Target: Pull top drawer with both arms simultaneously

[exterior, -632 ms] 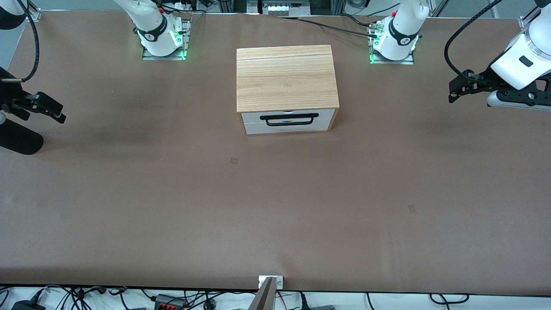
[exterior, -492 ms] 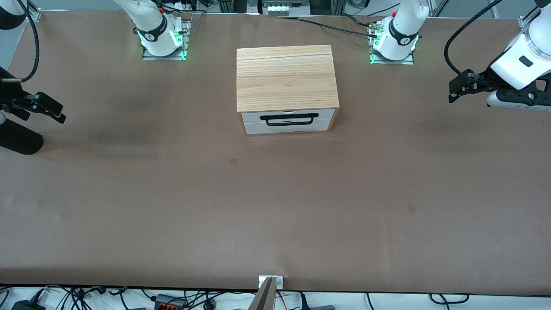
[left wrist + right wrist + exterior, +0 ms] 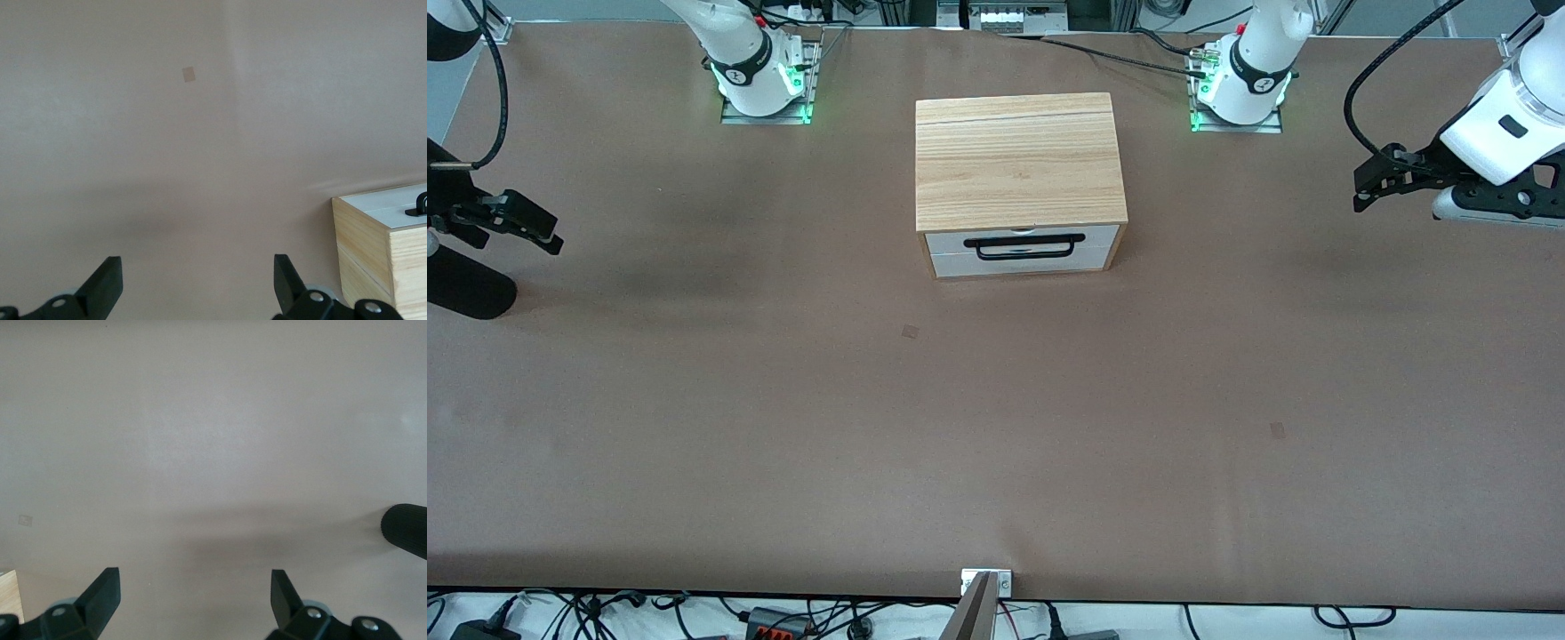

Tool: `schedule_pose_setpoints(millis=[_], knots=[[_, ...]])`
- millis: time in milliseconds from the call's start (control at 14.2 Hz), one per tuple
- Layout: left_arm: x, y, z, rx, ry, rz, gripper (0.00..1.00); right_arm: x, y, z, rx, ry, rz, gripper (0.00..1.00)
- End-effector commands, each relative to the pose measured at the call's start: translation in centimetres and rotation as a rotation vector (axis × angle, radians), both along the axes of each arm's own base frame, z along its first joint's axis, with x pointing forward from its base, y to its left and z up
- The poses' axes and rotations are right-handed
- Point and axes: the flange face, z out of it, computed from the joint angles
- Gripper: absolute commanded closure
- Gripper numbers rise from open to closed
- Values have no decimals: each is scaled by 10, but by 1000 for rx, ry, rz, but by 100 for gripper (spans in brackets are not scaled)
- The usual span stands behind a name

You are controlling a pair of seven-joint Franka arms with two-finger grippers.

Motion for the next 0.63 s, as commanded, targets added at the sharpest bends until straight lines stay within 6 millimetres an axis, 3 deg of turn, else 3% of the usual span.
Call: schedule_pose_setpoints(millis=[0, 281, 492, 562], knots=[[4, -2, -6, -10, 63, -4, 0, -3, 3, 4, -12, -10, -3, 0], [7, -21, -26, -67, 134, -33, 0, 8, 6, -17, 5, 14, -4, 0], [17, -30, -49, -261, 200, -1, 0, 15, 28, -39, 2, 64, 51, 0], [18, -35, -51, -307, 210, 2, 0, 23, 40, -61, 0, 102, 85, 0]])
